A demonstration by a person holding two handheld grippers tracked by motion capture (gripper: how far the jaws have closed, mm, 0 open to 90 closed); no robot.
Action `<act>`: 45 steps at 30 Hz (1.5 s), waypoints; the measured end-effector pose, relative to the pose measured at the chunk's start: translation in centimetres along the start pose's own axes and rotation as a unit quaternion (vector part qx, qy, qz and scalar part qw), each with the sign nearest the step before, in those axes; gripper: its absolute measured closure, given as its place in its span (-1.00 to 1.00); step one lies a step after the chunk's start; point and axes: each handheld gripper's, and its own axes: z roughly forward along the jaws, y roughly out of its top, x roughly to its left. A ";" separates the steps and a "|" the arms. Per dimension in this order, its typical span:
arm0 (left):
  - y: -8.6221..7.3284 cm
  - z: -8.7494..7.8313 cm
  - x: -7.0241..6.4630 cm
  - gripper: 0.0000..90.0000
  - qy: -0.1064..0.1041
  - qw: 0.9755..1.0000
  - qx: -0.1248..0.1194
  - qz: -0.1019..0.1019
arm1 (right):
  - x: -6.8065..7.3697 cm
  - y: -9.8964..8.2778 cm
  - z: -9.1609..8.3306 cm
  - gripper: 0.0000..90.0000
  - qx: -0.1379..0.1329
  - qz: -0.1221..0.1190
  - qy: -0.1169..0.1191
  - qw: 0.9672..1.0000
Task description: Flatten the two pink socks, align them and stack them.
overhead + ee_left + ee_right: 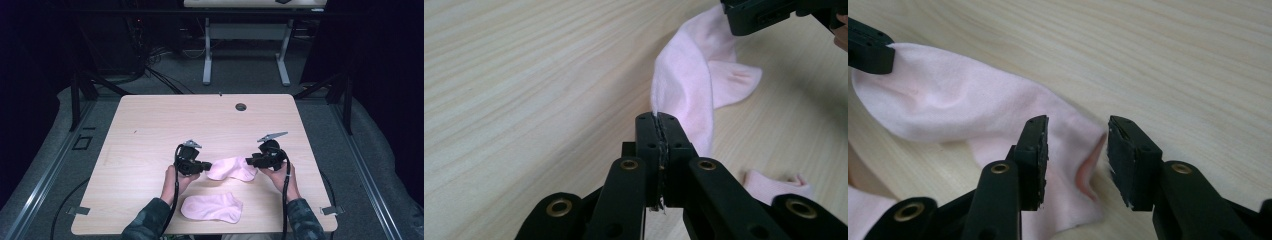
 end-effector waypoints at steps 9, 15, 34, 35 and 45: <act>-0.1 0.7 0.8 0.97 0.017 1.000 0.023 -0.008 | 0.0 -0.7 2.2 0.35 0.041 0.005 -0.010 0.999; -0.4 0.8 1.0 0.97 0.022 0.999 0.029 -0.010 | 0.4 -0.9 2.4 0.54 0.049 -0.007 -0.027 0.998; -0.9 -0.9 0.7 0.99 0.038 0.999 0.016 0.001 | 1.6 -1.4 0.6 0.90 0.000 0.002 -0.008 1.000; -0.8 -1.3 0.7 0.99 0.037 0.999 0.016 0.007 | 1.8 -1.4 0.1 0.90 -0.006 0.000 -0.008 1.000; -1.2 -5.5 -1.1 0.99 0.009 1.000 -0.017 0.014 | 4.7 -1.0 -4.6 0.90 -0.032 -0.009 0.014 0.999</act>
